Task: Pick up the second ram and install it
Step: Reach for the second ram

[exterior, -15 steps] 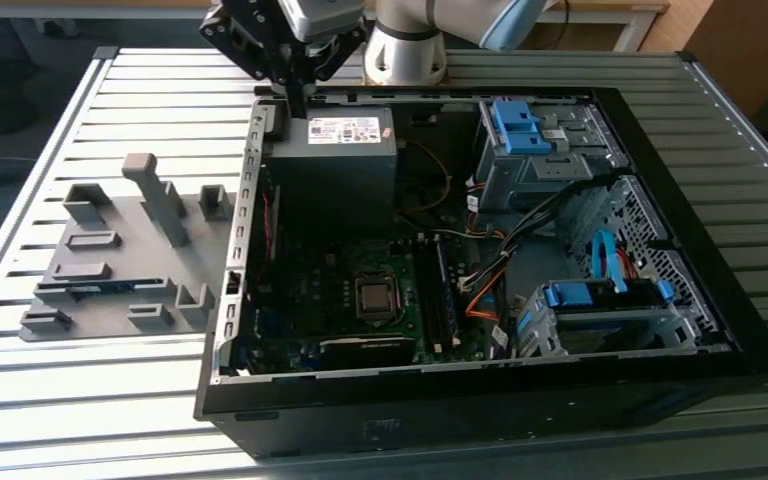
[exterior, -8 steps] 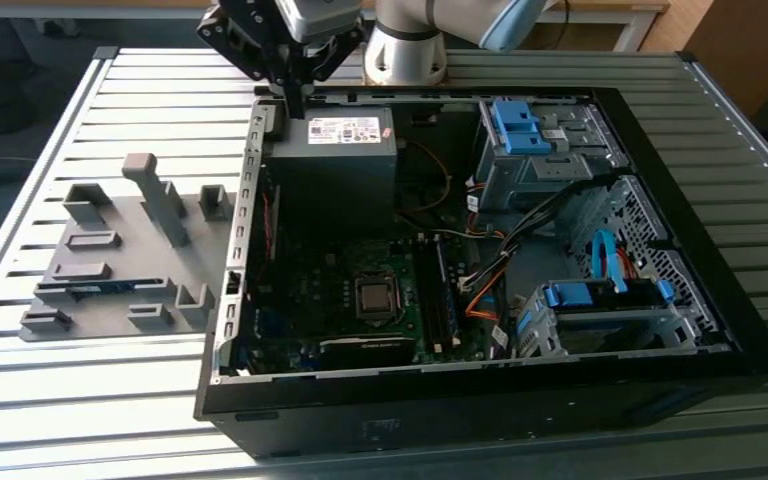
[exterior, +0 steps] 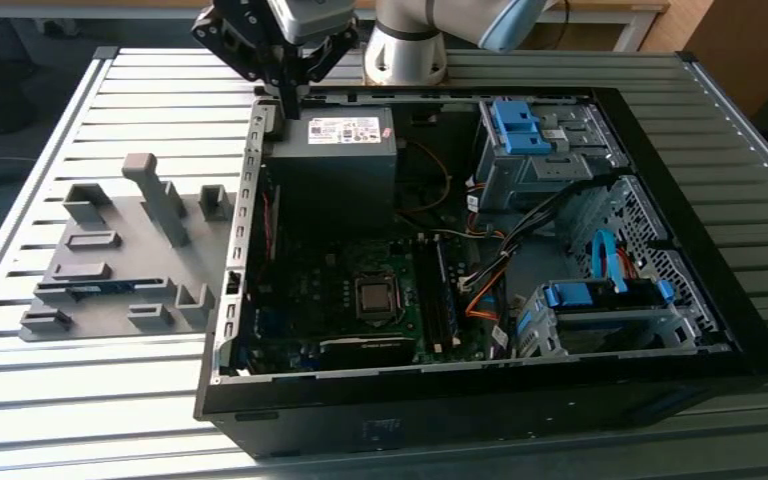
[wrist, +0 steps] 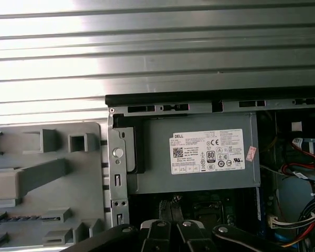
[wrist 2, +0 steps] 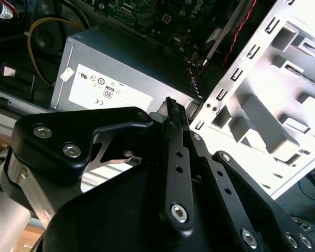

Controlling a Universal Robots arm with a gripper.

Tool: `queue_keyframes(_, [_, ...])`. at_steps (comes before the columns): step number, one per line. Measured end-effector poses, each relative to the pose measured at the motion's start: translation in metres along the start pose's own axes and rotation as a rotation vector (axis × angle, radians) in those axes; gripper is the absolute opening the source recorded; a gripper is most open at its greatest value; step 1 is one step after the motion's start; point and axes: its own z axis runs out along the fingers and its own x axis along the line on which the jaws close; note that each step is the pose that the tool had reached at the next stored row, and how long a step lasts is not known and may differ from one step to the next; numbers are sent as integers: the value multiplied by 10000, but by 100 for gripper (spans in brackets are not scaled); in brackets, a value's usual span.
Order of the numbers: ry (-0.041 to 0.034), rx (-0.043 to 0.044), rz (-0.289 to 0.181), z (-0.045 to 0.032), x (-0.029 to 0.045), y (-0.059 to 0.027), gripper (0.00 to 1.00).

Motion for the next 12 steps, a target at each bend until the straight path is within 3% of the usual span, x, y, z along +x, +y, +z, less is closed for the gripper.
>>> queue_keyframes(12, [3, 0, -1, 6, 84, -7, 11])
